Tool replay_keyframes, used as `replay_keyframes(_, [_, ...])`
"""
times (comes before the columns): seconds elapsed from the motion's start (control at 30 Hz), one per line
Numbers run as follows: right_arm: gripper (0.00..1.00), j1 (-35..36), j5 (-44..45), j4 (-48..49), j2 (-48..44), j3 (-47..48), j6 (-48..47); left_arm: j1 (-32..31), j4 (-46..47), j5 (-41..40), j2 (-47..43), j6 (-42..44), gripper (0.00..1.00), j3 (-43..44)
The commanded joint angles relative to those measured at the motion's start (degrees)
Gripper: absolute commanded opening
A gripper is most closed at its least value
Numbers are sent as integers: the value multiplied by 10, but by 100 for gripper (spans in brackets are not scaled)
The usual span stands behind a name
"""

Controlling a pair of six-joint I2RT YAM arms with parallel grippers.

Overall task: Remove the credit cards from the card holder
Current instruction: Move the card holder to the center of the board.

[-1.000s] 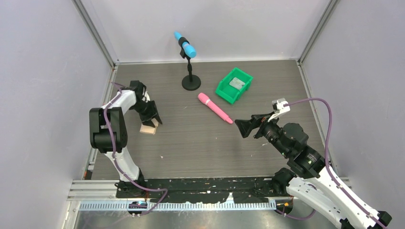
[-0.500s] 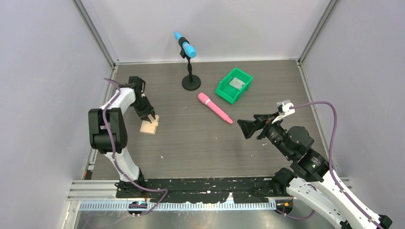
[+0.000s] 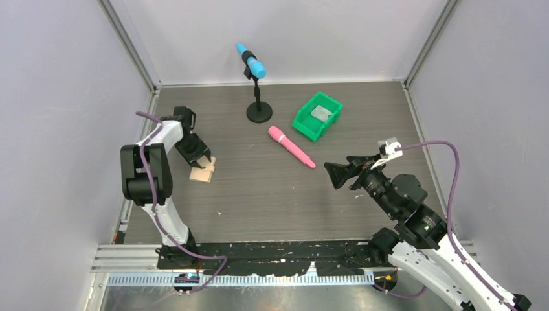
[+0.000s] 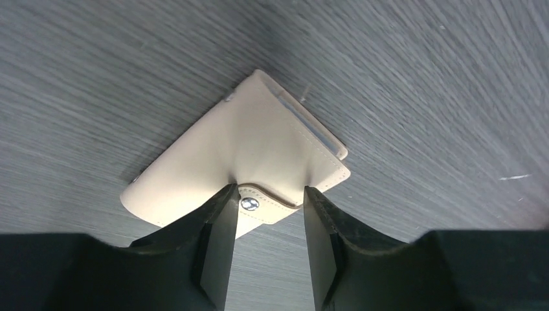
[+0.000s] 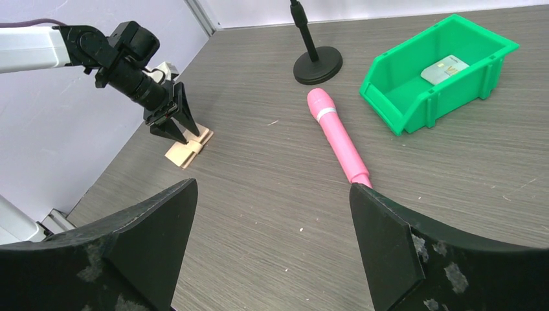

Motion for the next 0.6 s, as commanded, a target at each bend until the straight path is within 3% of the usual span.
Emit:
replay_keyframes(0.0, [95,2,14,16,-14,2,-17,19,24,-14,-29,-62,44,-18])
replay_keyframes(0.17, [95,1,19,10,-29,5,-27,36,-16,-81,-21,-49,44,39])
replay_keyframes(0.33, [95,2,26,11,-44,5,-37,74,-25,-54,-3,-41,47,54])
replay_keyframes(0.57, [95,2,38,13,-57,3,-54,80,-25,-31,25,-40,47,55])
